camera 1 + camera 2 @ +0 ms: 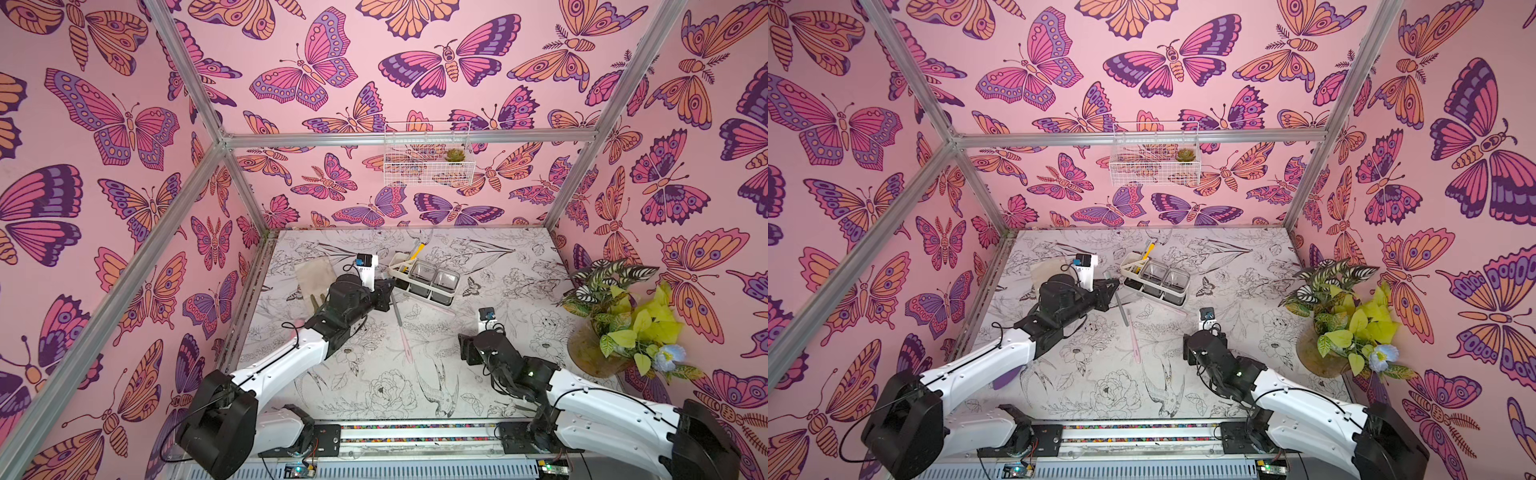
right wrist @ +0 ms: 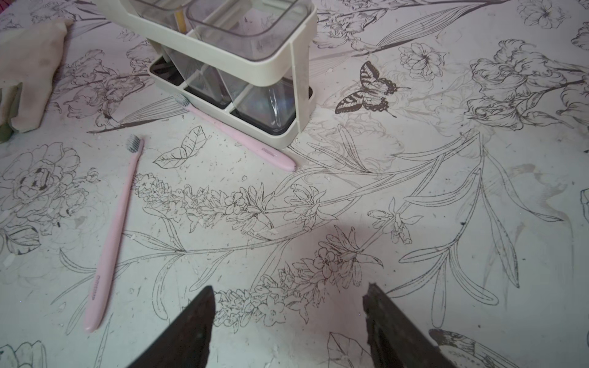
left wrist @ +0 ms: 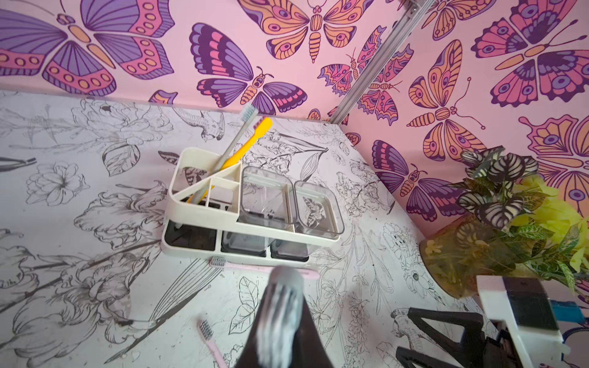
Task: Place the toothbrush into the toothbrush holder
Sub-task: Place the toothbrush in the toothbrush holder.
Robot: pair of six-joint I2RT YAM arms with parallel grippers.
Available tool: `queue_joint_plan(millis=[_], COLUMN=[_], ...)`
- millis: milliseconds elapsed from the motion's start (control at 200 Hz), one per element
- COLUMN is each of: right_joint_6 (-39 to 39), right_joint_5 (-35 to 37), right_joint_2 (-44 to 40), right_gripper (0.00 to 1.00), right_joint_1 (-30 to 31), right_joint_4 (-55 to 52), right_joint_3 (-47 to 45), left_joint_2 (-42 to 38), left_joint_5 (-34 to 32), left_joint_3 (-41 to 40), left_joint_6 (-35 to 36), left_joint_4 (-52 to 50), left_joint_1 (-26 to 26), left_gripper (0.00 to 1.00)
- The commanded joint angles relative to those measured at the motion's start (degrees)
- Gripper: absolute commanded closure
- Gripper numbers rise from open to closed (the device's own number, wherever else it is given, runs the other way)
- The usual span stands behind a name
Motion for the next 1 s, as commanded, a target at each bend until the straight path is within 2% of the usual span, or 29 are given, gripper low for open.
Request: queue_joint_plan(millis=[0,220,476,891,996], right_joint_6=[-3.5,-5.5,-8.5,-12.3,-12.4], right_joint_5=[-7.8,-22.4,-26.3,-34.9,-38.0], right_joint_2=[-1.4,1.8,10.5,13.0,13.5], right_gripper=[0.23,0.2,0.21,0.2,0.21], right_joint_1=[-2.4,-9.2,-10.1,-11.5,-11.6], right_joint_4=[-6.4,-6.4,-8.1,-5.4,-1.5], right_joint_3=[3.9,6.2,10.7,10.3,8.3], left_joint_2=[2.4,6.9,11.6,20.3,22.6], left_joint_5=[-1.0,1.1,0.8,1.6,2.5], left_joint_3=[4.0,11.3,19.9,30.6,33.1], left_joint_6=[2.5,4.2,12.2,22.3,24.3], left_joint_4=[-1.5,-2.9,-6.0,-7.1,-7.1], left_joint_1=[0.7,0.7,0.7,0.7,0.7], left_gripper=[1.0,1.0,1.0,1.0,1.0])
